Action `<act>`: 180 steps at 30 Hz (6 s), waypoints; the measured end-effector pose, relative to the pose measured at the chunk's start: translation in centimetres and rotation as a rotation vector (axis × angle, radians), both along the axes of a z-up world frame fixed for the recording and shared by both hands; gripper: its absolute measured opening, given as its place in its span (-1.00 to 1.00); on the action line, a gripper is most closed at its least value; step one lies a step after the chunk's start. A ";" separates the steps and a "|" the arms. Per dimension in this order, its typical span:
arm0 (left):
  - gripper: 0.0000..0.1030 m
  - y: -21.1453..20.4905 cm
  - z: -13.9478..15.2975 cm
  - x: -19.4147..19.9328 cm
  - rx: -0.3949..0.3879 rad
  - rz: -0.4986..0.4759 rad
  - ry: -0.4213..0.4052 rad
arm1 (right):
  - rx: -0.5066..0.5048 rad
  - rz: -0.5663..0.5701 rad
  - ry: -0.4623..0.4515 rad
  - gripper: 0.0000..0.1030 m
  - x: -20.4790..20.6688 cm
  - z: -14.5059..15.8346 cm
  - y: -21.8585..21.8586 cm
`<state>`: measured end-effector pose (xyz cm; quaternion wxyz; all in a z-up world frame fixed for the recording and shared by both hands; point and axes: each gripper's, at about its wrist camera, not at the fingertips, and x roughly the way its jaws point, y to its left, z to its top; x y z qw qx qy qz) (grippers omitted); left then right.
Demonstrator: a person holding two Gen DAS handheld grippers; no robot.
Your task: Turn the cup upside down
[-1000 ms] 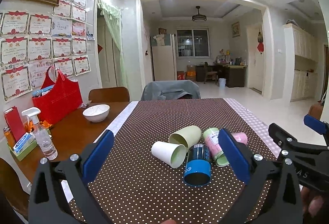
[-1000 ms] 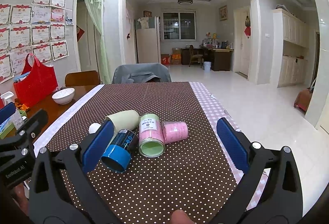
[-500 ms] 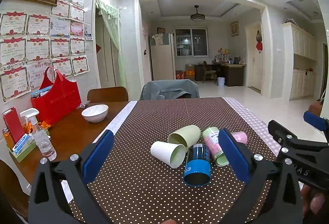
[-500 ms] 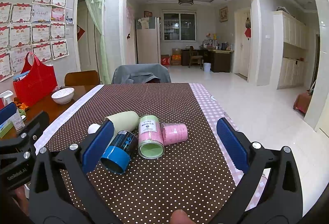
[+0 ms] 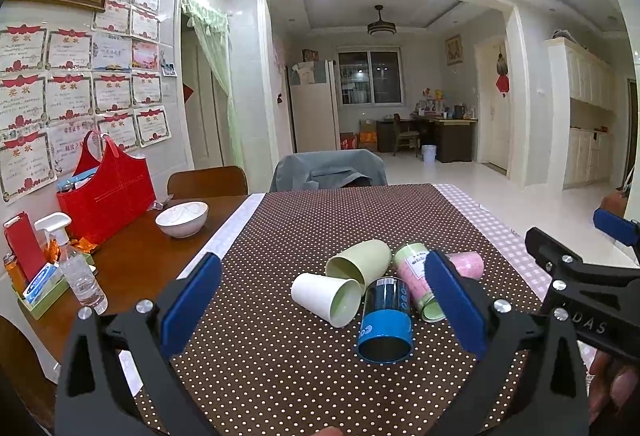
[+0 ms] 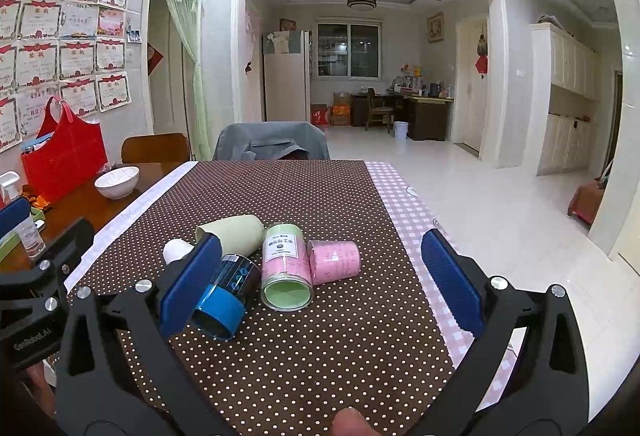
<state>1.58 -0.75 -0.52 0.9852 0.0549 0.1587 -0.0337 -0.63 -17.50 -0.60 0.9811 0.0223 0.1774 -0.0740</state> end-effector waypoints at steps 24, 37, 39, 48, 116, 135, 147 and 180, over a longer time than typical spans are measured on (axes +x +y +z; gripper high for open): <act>0.93 -0.6 -4.0 10.7 0.085 -0.059 0.203 | -0.015 0.050 0.140 0.90 7.8 -3.4 -2.9; 0.93 -3.3 -8.2 21.7 0.200 -0.189 0.440 | 0.012 0.089 0.270 0.90 14.6 -6.0 -3.6; 0.93 -3.8 -8.6 22.9 0.223 -0.202 0.471 | 0.014 0.091 0.289 0.90 15.7 -6.4 -3.7; 0.93 -5.1 -11.4 29.7 0.261 -0.264 0.680 | 0.029 0.104 0.348 0.90 19.7 -7.6 -4.0; 0.38 -5.2 -7.1 4.8 -0.075 -0.432 0.459 | 0.088 -0.001 0.179 0.90 4.1 -3.4 -6.4; 0.22 -3.7 -9.3 5.2 -0.111 -0.333 0.430 | 0.121 0.074 0.251 0.90 4.6 -6.0 -6.1; 0.22 -0.6 -7.7 2.6 -0.139 -0.285 0.348 | 0.069 0.456 0.280 0.90 2.0 -4.6 -1.9; 0.78 10.0 -7.8 -0.6 -0.053 0.041 0.287 | -0.524 0.831 0.297 0.90 -1.0 -5.8 12.1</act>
